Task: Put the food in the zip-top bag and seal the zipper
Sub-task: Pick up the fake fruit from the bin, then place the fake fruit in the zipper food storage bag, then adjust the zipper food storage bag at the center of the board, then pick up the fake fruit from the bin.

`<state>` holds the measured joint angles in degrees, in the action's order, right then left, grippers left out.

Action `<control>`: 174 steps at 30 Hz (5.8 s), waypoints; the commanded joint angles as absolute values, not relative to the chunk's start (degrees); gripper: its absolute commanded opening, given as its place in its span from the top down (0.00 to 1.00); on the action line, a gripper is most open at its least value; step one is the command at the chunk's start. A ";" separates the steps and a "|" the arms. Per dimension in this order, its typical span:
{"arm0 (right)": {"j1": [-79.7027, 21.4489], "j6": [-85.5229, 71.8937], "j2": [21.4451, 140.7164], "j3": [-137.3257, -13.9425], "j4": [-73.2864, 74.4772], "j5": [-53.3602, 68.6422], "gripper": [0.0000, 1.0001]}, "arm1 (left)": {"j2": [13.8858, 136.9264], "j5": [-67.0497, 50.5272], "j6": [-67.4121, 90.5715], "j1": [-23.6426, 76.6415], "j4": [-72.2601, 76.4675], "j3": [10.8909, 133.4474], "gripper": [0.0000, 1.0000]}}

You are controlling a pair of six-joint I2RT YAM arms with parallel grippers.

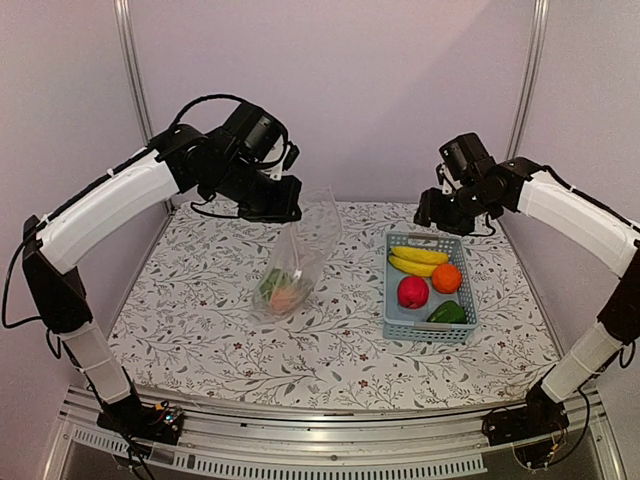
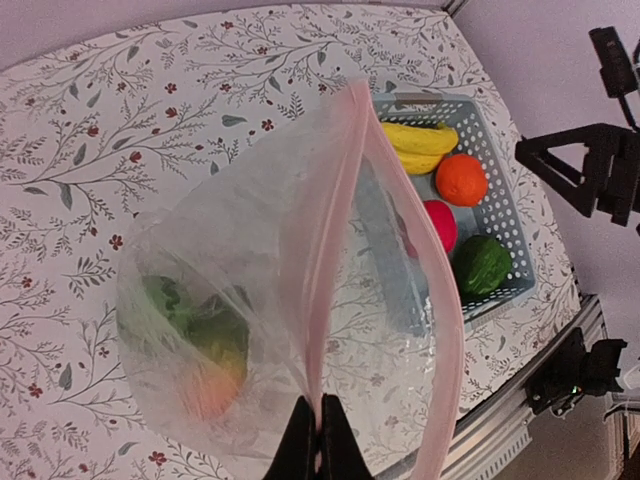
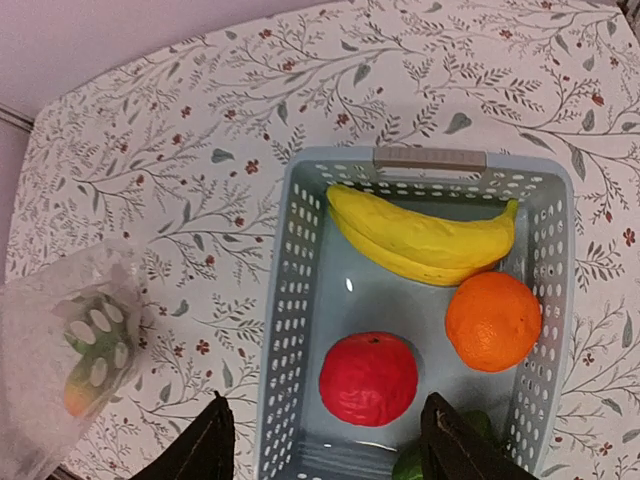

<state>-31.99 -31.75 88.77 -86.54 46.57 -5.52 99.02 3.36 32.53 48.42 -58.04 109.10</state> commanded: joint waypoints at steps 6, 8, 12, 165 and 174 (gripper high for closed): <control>-31.29 -31.30 96.15 -74.74 45.98 -2.74 0.26 | 98.20 3.17 32.20 47.80 -57.39 108.31 1.00; -31.29 -31.07 97.77 -74.80 44.53 -2.58 0.24 | 98.10 3.03 32.20 47.77 -57.39 108.20 1.00; -31.27 -30.45 101.91 -77.66 42.71 -1.94 0.23 | 98.26 2.58 32.12 47.74 -57.39 108.35 1.00; -24.82 -11.20 112.98 -87.01 49.77 -20.69 0.22 | 97.53 -1.60 33.43 46.85 -56.20 106.70 1.00; -24.61 -12.66 115.57 -85.38 50.57 -15.63 0.21 | 97.31 -1.27 33.40 46.73 -55.99 106.09 1.00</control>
<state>-24.95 -11.94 113.91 -85.84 49.76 -18.26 97.93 -1.13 34.04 46.85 -56.62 106.94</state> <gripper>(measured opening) 0.784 0.006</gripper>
